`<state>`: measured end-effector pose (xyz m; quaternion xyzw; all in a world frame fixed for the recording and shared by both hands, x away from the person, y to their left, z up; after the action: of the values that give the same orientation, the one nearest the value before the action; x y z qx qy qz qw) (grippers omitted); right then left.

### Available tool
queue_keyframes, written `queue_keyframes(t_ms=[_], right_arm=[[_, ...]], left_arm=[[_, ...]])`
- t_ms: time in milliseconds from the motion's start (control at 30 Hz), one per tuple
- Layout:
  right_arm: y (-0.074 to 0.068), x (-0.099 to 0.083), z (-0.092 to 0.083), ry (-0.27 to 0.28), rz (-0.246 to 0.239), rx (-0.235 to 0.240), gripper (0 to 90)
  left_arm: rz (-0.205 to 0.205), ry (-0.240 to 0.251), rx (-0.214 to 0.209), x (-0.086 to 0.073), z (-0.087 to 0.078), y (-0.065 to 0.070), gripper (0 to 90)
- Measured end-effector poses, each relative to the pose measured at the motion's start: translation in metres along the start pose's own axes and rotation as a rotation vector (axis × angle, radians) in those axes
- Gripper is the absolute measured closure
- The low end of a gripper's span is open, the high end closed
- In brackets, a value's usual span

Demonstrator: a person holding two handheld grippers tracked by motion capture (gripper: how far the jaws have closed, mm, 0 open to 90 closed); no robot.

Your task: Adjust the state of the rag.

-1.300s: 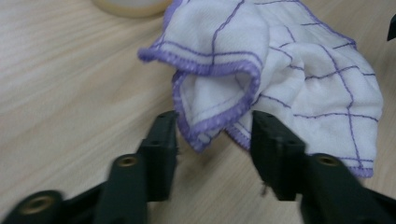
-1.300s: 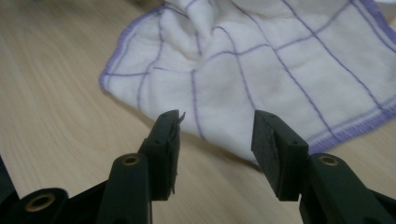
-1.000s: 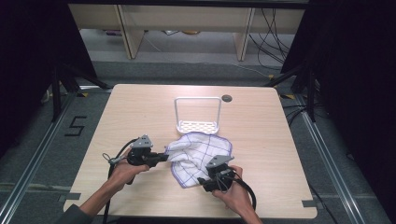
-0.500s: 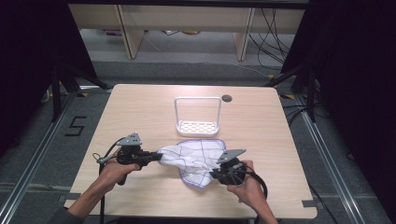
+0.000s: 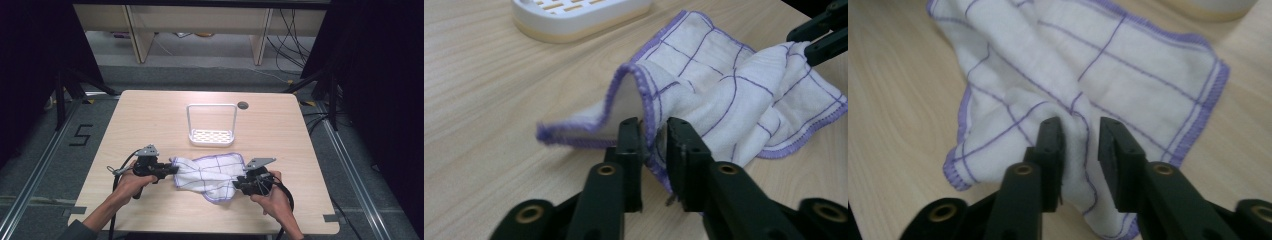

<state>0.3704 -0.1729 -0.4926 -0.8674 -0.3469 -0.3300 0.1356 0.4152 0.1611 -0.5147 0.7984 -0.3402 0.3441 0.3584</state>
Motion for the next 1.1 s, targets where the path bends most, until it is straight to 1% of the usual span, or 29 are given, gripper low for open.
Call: queue_keyframes(t_ms=[33,67,100,133,167,200,233,267,300,367,400,433,500,533,567,600,633,667,700,767,833,867,900,933,967,1000,1033,1067,1100], right_arm=[[-0.001,0.000,-0.006,0.003,0.042,-0.023,65.8],[-0.001,0.000,-0.006,0.003,0.042,-0.023,65.8],[-0.002,-0.001,-0.015,0.035,0.053,-0.037,63.9],[-0.004,-0.002,-0.020,0.037,0.057,-0.042,63.5],[-0.004,-0.005,-0.023,0.055,0.043,-0.066,63.4],[-0.006,-0.009,-0.028,0.043,0.044,-0.073,63.3],[-0.006,-0.012,-0.031,0.046,0.038,-0.078,63.3],[-0.008,-0.017,-0.034,0.043,0.062,-0.076,63.4],[-0.007,-0.021,-0.036,0.048,0.051,-0.078,63.5],[-0.008,-0.029,-0.040,0.040,0.074,-0.084,63.6],[-0.008,-0.029,-0.040,0.040,0.074,-0.084,63.6],[-0.011,-0.035,-0.043,0.025,0.103,-0.080,63.7],[-0.013,-0.041,-0.043,0.022,0.092,-0.081,63.6],[-0.015,-0.043,-0.043,0.008,0.113,-0.078,63.4],[-0.015,-0.043,-0.043,0.008,0.113,-0.078,63.4],[-0.015,-0.047,-0.040,0.000,0.108,-0.078,63.0],[-0.017,-0.048,-0.039,-0.009,0.119,-0.072,62.8],[-0.018,-0.049,-0.035,0.010,0.127,-0.076,62.8],[-0.018,-0.049,-0.036,-0.012,0.118,-0.073,62.4],[-0.014,-0.046,-0.035,0.001,0.107,-0.084,62.2],[-0.006,-0.041,-0.036,0.016,0.127,-0.101,61.5],[-0.006,-0.041,-0.036,0.016,0.127,-0.101,61.5],[0.006,-0.036,-0.036,0.046,0.126,-0.126,61.3],[0.011,-0.033,-0.035,0.044,0.142,-0.122,61.0],[0.016,-0.031,-0.033,0.047,0.151,-0.124,60.4],[0.022,-0.028,-0.030,0.051,0.147,-0.135,60.3],[0.022,-0.028,-0.030,0.051,0.147,-0.135,60.3],[0.030,-0.021,-0.025,0.046,0.151,-0.139,59.7],[0.033,-0.017,-0.022,0.048,0.161,-0.141,59.5]], left_arm=[[-0.006,0.004,0.012,0.000,-0.003,0.001,63.1],[-0.006,0.004,0.012,0.000,-0.003,0.001,59.7],[-0.002,0.018,0.034,-0.001,-0.011,0.005,57.3],[0.007,0.018,0.054,-0.002,-0.016,0.008,54.1],[0.016,0.019,0.087,-0.004,-0.022,0.012,50.7],[0.029,0.021,0.094,-0.006,-0.027,0.017,50.4],[0.033,0.037,0.094,-0.009,-0.031,0.022,49.9],[0.031,0.038,0.096,-0.012,-0.036,0.027,49.6],[0.033,0.038,0.087,-0.016,-0.040,0.032,48.8],[0.035,0.040,0.080,-0.022,-0.045,0.042,48.9],[0.035,0.040,0.080,-0.022,-0.045,0.042,49.0],[0.020,0.035,0.069,-0.029,-0.045,0.052,49.2],[0.015,0.015,0.056,-0.036,-0.040,0.057,48.6],[0.011,-0.013,0.053,-0.040,-0.035,0.058,47.8],[0.011,-0.013,0.053,-0.040,-0.035,0.058,46.4],[0.005,-0.049,0.050,-0.044,-0.025,0.057,45.3],[0.007,-0.071,0.051,-0.046,-0.021,0.056,44.8],[0.005,-0.082,0.051,-0.047,-0.017,0.056,44.1],[0.002,-0.087,0.052,-0.047,-0.014,0.056,43.3],[-0.001,-0.081,0.043,-0.045,-0.012,0.055,42.9],[-0.015,-0.055,0.039,-0.040,-0.014,0.052,43.1],[-0.015,-0.055,0.039,-0.040,-0.014,0.052,42.7],[-0.032,-0.027,0.059,-0.035,-0.020,0.046,42.2],[-0.032,-0.027,0.059,-0.035,-0.020,0.046,41.6],[-0.059,-0.003,0.069,-0.029,-0.028,0.038,41.0],[-0.059,-0.003,0.069,-0.029,-0.028,0.038,40.7],[-0.066,0.007,0.082,-0.025,-0.033,0.034,40.5],[-0.091,0.033,0.088,-0.018,-0.042,0.024,40.2],[-0.099,0.054,0.105,-0.014,-0.045,0.018,40.0]])
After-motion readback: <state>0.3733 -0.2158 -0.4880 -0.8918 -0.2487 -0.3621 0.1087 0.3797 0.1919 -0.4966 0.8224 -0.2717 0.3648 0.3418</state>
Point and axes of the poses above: each handheld gripper's, and its own axes: z roughly forward along the jaws, x roughly out of its top, y roughly to its right, the point moved 3 cm from there along z, roughly forward along the jaws, and after that the axes turned 6 degrees about -x, right-handed, at the moved point
